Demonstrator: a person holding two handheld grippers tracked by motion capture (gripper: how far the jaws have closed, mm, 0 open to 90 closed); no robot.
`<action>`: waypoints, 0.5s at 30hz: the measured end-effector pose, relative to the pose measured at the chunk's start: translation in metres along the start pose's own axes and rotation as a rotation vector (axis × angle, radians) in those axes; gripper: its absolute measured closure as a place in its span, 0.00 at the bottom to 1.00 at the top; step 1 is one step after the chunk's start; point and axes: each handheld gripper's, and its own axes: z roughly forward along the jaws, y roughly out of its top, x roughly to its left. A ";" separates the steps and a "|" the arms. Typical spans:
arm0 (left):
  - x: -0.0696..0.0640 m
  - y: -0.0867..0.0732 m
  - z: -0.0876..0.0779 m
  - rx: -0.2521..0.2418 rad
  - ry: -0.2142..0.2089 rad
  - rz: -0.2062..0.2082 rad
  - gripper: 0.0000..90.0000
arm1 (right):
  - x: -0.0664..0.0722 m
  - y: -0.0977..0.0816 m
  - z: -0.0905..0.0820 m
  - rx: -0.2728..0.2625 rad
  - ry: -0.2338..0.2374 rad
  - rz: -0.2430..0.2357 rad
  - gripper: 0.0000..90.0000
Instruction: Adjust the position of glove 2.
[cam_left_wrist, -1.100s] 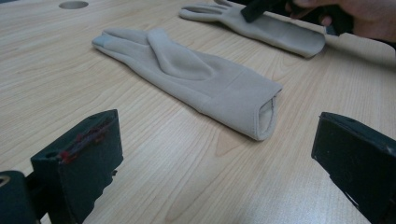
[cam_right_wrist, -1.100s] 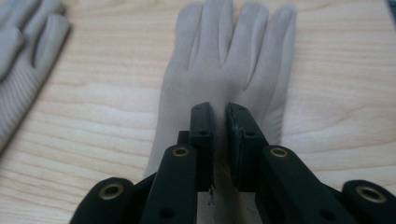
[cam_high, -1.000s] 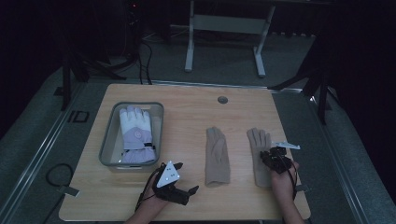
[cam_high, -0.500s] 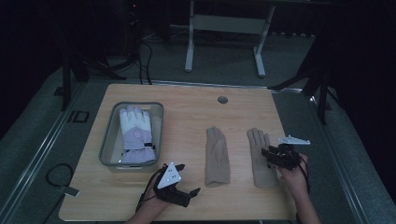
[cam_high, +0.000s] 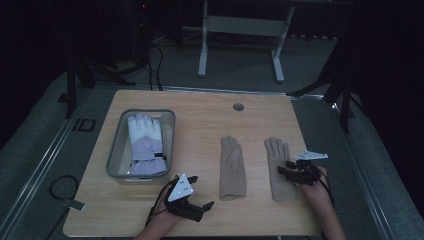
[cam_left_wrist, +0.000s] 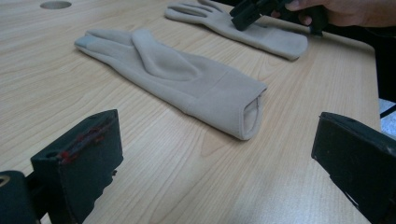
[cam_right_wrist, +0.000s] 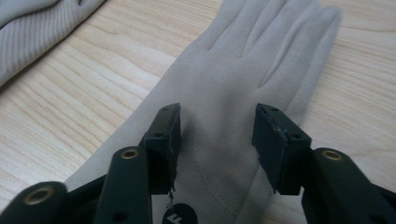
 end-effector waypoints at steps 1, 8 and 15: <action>0.000 0.000 0.000 0.002 0.003 0.000 0.02 | 0.001 -0.001 0.000 -0.005 -0.011 -0.003 0.64; -0.001 -0.001 0.001 0.004 0.003 -0.001 0.02 | 0.013 0.001 0.002 -0.001 -0.089 -0.011 0.91; 0.000 -0.001 0.001 0.003 0.005 -0.003 0.02 | 0.024 0.015 -0.005 -0.024 -0.151 0.091 0.93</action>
